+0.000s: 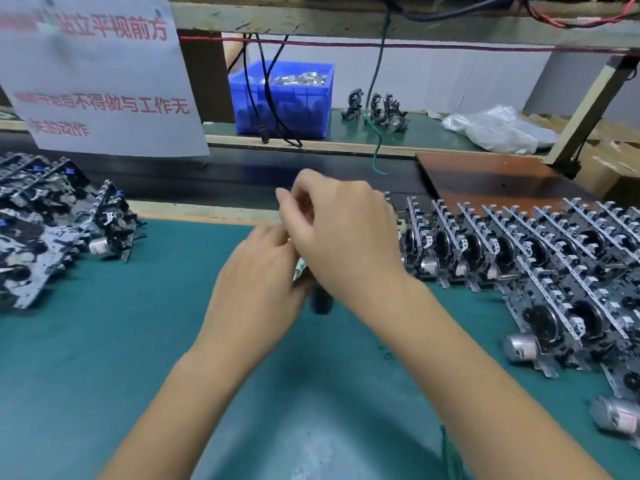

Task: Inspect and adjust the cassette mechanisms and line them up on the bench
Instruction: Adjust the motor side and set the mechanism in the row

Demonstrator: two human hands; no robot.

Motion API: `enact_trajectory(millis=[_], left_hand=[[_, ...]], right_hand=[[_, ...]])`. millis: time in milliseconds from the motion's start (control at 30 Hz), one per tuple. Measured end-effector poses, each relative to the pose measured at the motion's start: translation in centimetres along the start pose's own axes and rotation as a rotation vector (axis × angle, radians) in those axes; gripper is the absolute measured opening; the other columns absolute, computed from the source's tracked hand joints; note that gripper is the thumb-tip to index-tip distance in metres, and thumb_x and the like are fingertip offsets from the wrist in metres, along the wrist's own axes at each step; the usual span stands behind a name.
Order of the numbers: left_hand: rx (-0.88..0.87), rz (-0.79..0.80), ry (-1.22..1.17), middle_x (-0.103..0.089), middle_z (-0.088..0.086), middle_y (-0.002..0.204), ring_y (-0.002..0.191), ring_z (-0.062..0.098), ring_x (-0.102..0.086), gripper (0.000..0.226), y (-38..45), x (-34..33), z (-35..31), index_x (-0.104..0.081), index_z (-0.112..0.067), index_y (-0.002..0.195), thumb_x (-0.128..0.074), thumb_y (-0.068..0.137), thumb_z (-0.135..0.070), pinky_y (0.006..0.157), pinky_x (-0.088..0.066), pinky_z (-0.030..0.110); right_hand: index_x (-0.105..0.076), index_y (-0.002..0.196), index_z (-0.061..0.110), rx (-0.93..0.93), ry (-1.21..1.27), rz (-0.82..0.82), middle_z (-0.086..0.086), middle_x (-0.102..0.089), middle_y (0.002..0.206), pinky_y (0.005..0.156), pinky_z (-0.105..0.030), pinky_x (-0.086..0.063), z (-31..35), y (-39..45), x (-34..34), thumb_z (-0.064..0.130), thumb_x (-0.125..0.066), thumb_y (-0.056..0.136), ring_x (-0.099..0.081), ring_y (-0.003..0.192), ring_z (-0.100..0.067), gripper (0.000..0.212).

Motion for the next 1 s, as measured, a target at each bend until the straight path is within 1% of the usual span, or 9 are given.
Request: enact_trajectory(millis=[133, 233, 367, 500, 600, 667, 767, 867, 1000], left_hand=[[0.326, 0.073, 0.143, -0.064, 0.012, 0.095, 0.089, 0.033, -0.051, 0.022, -2.7, 1.1, 10.4, -0.064, -0.004, 0.093, -0.051, 0.081, -0.016, 0.065, -0.032, 0.034], [0.622, 0.085, 0.277, -0.063, 0.013, 0.110, 0.103, 0.034, -0.054, 0.024, -4.7, 1.6, 18.9, -0.067, -0.011, 0.108, -0.054, 0.089, -0.018, 0.069, -0.040, 0.038], [0.836, -0.105, 0.286, -0.057, 0.018, 0.117, 0.107, 0.038, -0.054, 0.032, -5.8, 5.1, 26.4, -0.059, -0.009, 0.117, -0.060, 0.091, -0.027, 0.080, -0.043, 0.045], [0.825, -0.186, 0.355, -0.049, 0.024, 0.120, 0.103, 0.045, -0.053, 0.042, -4.0, 7.1, 29.5, -0.046, 0.001, 0.119, -0.060, 0.092, -0.029, 0.071, -0.036, 0.044], [0.853, -0.072, 0.413, -0.056, 0.025, 0.116, 0.101, 0.045, -0.057, 0.030, -2.5, 6.4, 31.4, -0.050, 0.001, 0.117, -0.051, 0.095, -0.020, 0.071, -0.040, 0.044], [0.878, 0.024, 0.418, -0.059, 0.026, 0.112, 0.101, 0.043, -0.057, 0.026, -2.0, 5.2, 32.7, -0.053, 0.002, 0.113, -0.047, 0.093, -0.013, 0.070, -0.037, 0.040], [0.916, 0.019, 0.298, -0.061, 0.028, 0.106, 0.097, 0.043, -0.057, 0.022, -2.1, 4.4, 34.1, -0.059, 0.004, 0.101, -0.046, 0.090, -0.009, 0.071, -0.037, 0.037], [0.832, 0.019, 0.290, -0.064, 0.026, 0.094, 0.091, 0.040, -0.057, 0.011, -1.6, 4.4, 33.1, -0.056, -0.003, 0.086, -0.053, 0.090, -0.013, 0.067, -0.034, 0.034], [0.526, 0.187, 0.301, -0.060, 0.006, 0.069, 0.073, 0.031, -0.056, 0.016, -0.8, 4.5, 29.3, -0.066, -0.010, 0.096, -0.062, 0.088, -0.024, 0.062, -0.036, 0.033]], right_hand=[[-0.056, 0.097, 0.015, 0.148, 0.118, 0.262, -0.006, -0.067, 0.089, 0.060, -0.034, -0.025, 5.4, -0.4, -8.7, 0.027, -0.039, 0.100, -0.057, 0.082, -0.035, 0.021], [-0.054, 0.109, 0.016, 0.149, 0.132, 0.419, -0.007, -0.065, 0.106, 0.065, -0.035, -0.031, 7.5, 0.0, -16.3, 0.021, -0.038, 0.099, -0.058, 0.096, -0.034, 0.020], [-0.056, 0.111, 0.011, 0.111, 0.135, 0.463, -0.011, -0.063, 0.110, 0.067, -0.034, -0.035, 9.8, 3.0, -22.7, 0.014, -0.044, 0.095, -0.057, 0.100, -0.034, 0.021], [-0.044, 0.127, 0.012, 0.297, 0.004, 0.420, -0.008, -0.050, 0.122, 0.066, -0.035, -0.035, 13.4, 6.6, -25.9, 0.003, -0.044, 0.092, -0.050, 0.108, -0.029, 0.036], [-0.038, 0.135, 0.016, 0.514, -0.144, 0.398, -0.002, -0.040, 0.135, 0.077, -0.031, -0.044, 16.4, 8.5, -27.6, 0.011, -0.044, 0.095, -0.042, 0.119, -0.021, 0.041], [-0.041, 0.134, 0.017, 0.634, -0.250, 0.428, 0.001, -0.038, 0.141, 0.086, -0.028, -0.041, 17.5, 9.1, -29.0, 0.012, -0.039, 0.098, -0.038, 0.126, -0.018, 0.037], [-0.045, 0.131, 0.015, 0.747, -0.361, 0.474, 0.001, -0.045, 0.137, 0.091, -0.028, -0.037, 17.9, 9.4, -30.6, 0.009, -0.038, 0.098, -0.038, 0.127, -0.017, 0.034], [-0.051, 0.125, 0.014, 0.856, -0.434, 0.404, 0.001, -0.052, 0.130, 0.083, -0.027, -0.034, 18.3, 9.4, -29.4, 0.009, -0.041, 0.097, -0.041, 0.123, -0.019, 0.030], [-0.053, 0.123, 0.013, 0.879, -0.431, 0.427, -0.003, -0.052, 0.129, 0.083, -0.030, -0.033, 17.4, 8.3, -25.2, 0.011, -0.044, 0.096, -0.043, 0.121, -0.021, 0.029]])
Point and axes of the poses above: each hand's wrist, its own y-axis towards the middle knuckle, its own x-axis out of the back of the hand, z = x × y, the point moved 10 cm from there along y, towards the middle knuckle
